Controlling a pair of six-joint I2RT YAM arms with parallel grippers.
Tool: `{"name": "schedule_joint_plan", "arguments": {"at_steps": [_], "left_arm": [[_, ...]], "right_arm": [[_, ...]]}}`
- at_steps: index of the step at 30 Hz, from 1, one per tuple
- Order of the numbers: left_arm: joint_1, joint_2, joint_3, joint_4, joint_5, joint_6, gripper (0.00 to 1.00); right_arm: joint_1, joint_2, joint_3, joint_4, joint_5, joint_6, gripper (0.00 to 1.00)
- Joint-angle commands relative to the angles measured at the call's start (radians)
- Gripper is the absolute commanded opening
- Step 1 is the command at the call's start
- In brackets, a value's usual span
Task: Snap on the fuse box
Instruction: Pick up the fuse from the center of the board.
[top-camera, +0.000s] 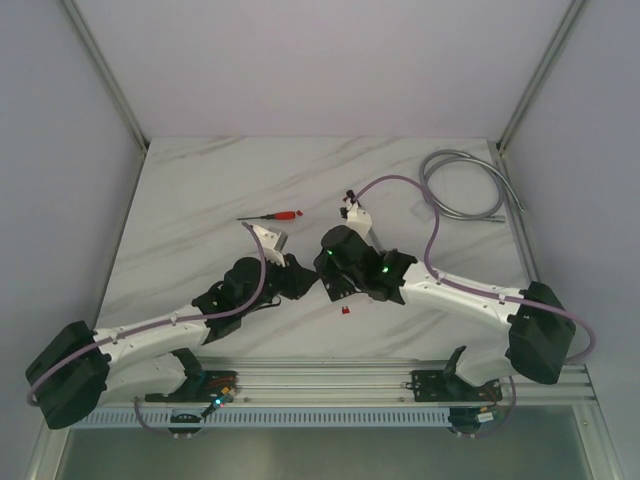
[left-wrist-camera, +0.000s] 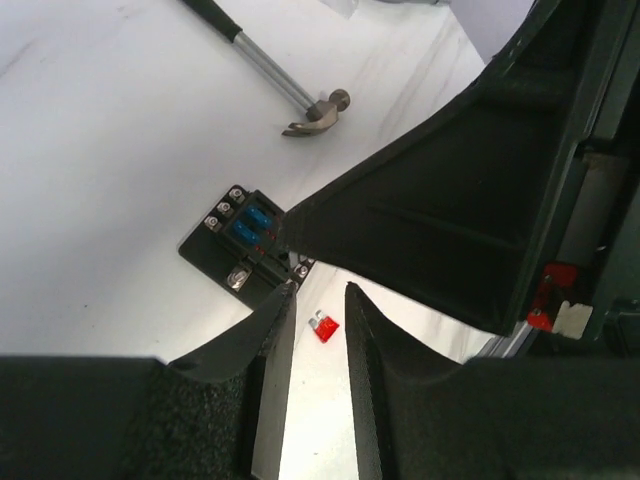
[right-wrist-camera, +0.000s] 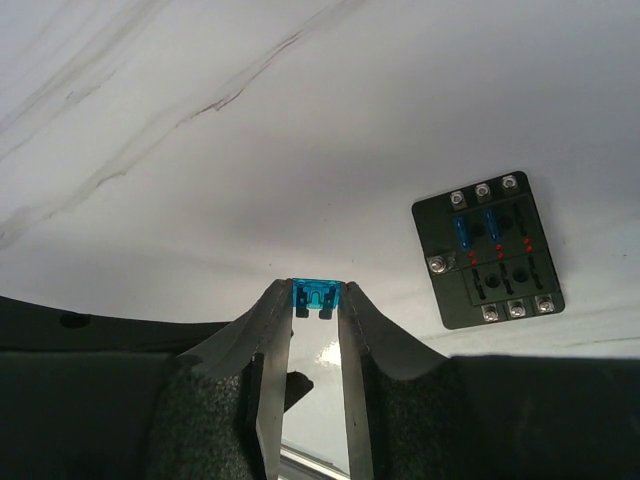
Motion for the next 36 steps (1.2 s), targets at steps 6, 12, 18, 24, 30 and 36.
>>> {"name": "schedule_joint_plan", "arguments": {"at_steps": [6, 12, 18, 24, 30, 36], "left_arm": [[-0.019, 0.037, 0.014, 0.121, -0.083, -0.038, 0.32], [-0.024, 0.042, 0.015, 0.111, -0.112, -0.051, 0.29], [-0.024, 0.045, 0.027, 0.069, -0.152, -0.066, 0.3], [-0.025, 0.059, 0.031, 0.073, -0.131, -0.074, 0.31], [-0.026, 0.042, 0.026, 0.074, -0.113, -0.067, 0.37], [-0.027, 0.0, -0.001, 0.039, -0.138, -0.045, 0.43]], "right_arm": [[0.01, -0.029, -0.045, 0.077, -0.023, 0.057, 0.26], [0.011, -0.051, -0.068, 0.098, -0.024, 0.073, 0.27], [0.012, -0.063, -0.078, 0.102, -0.018, 0.084, 0.26], [0.011, -0.067, -0.084, 0.102, -0.009, 0.087, 0.27], [0.012, -0.058, -0.095, 0.105, 0.004, 0.09, 0.27], [0.01, -0.071, -0.099, 0.103, 0.011, 0.085, 0.28]]}}
